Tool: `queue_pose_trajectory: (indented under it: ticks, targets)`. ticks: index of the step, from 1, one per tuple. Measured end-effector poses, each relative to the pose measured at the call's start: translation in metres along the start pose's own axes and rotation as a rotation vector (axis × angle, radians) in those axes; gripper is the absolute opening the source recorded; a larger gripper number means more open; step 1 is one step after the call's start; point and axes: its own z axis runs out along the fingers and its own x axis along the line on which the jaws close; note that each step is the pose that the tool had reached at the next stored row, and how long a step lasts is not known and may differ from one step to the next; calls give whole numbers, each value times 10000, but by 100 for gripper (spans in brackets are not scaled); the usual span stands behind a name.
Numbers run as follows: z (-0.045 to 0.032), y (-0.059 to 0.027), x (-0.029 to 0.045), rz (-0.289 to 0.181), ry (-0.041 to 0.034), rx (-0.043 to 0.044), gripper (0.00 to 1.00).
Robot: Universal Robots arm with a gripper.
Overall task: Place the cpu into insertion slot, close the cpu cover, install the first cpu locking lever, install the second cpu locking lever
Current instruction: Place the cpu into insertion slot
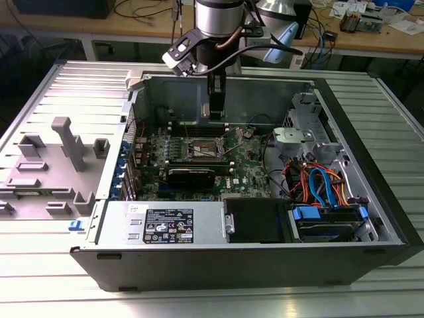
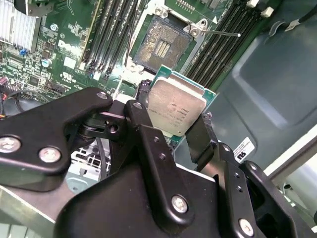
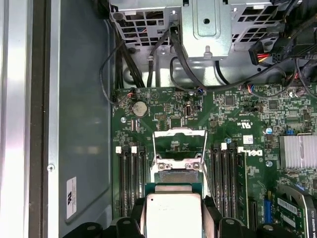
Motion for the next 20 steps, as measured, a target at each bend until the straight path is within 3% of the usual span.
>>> queue_pose_trajectory:
  ticks: [14,20]
  targets:
    - [161,29,-3,18,0,0,54]
    - [168,30,-3,19,0,-1,54]
